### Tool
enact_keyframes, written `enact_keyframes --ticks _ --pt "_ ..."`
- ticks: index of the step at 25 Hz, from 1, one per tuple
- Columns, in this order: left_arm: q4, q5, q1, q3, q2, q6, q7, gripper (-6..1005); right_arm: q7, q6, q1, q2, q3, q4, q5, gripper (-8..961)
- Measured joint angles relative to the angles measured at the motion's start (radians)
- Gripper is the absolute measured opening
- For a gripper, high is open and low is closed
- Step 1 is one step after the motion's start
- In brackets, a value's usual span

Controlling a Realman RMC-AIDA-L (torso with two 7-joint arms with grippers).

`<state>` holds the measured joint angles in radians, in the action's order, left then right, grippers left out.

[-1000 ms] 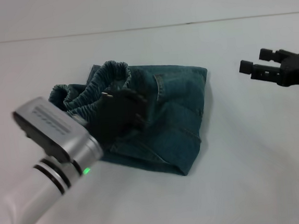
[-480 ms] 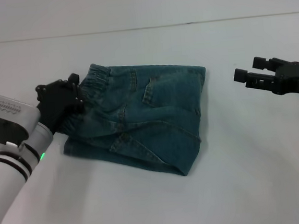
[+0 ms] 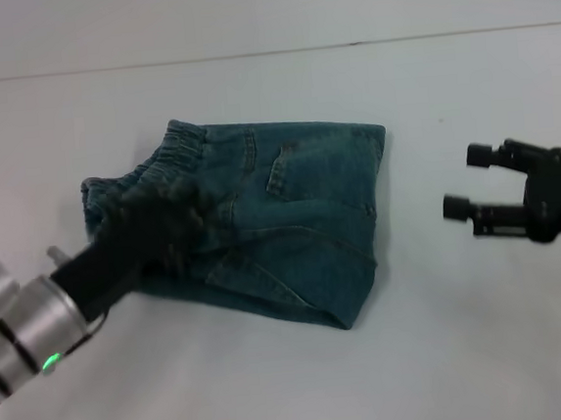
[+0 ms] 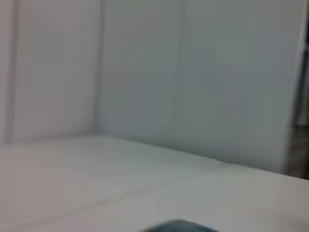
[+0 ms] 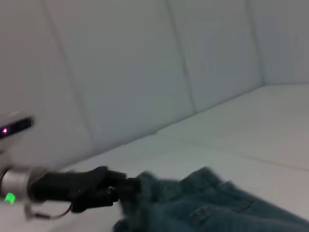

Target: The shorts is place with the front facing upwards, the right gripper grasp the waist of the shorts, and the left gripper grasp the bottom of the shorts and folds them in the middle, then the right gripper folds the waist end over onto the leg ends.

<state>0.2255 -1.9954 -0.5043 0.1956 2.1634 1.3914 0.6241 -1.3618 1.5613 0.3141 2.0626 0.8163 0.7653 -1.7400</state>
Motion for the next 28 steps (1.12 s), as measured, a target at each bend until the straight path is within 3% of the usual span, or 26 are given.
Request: enact_keyframes --ticks 1,6,13,23,28 --pt "0.082 -0.019 0.024 0.106 0.002 0.055 0.158 99 0.021 0.019 0.002 -0.002 0.001 0.000 -0.019 946" --pt "0.235 -0.028 0.085 0.242 0.000 0.201 0.337 280 0.079 0.013 0.032 0.021 0.010 0.000 -0.104 946" --pt "0.322 -0.028 0.113 0.263 -0.003 0.234 0.422 466 0.088 -0.032 0.049 0.029 0.054 -0.013 -0.108 946" --pt "0.342 -0.028 0.105 0.277 -0.003 0.223 0.455 914 0.084 -0.026 0.049 0.030 0.060 -0.012 -0.110 946" --pt "0.347 -0.028 0.106 0.278 -0.002 0.222 0.457 932 0.081 -0.030 0.051 0.030 0.062 -0.012 -0.112 946"
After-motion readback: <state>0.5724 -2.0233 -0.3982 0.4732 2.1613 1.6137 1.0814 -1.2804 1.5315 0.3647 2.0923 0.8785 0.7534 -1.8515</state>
